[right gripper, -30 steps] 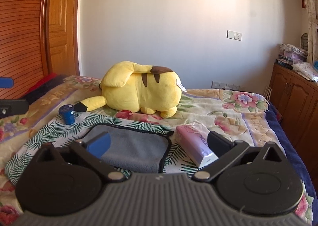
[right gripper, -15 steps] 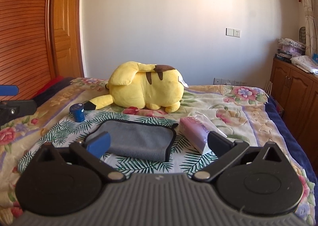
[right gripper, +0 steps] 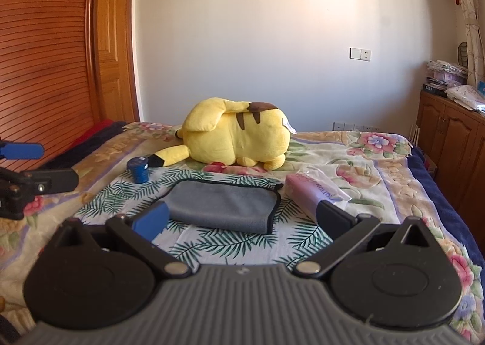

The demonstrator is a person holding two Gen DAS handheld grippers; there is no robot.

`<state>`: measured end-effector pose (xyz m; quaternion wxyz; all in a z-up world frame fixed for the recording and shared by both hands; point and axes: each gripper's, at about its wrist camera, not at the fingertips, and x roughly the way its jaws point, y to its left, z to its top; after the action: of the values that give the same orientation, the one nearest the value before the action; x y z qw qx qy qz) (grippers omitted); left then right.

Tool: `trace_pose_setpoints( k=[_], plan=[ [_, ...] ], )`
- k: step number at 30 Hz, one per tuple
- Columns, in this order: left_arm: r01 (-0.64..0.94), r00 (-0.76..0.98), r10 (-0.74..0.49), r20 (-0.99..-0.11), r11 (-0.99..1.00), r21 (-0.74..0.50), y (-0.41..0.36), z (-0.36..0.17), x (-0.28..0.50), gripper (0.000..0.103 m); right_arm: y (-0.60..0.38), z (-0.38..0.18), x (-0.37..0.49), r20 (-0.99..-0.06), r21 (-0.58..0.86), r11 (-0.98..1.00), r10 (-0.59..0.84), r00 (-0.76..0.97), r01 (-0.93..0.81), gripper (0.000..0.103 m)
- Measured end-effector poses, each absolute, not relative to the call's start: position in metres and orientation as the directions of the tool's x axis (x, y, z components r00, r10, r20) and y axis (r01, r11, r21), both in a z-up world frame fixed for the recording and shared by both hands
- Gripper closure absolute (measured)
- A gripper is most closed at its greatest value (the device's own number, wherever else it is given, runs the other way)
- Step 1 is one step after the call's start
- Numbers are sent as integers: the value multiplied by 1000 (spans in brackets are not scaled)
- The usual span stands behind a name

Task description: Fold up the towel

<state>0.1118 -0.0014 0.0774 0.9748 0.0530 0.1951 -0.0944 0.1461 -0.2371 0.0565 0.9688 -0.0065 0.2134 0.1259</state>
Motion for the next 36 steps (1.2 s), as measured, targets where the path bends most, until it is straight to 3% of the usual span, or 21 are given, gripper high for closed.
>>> trace_pose_setpoints(
  k=[36],
  plan=[
    [170,878,-133,-460,985,39,12,10,47,16,-236,13,68,-397,68,973,229,889,-220,0]
  ],
)
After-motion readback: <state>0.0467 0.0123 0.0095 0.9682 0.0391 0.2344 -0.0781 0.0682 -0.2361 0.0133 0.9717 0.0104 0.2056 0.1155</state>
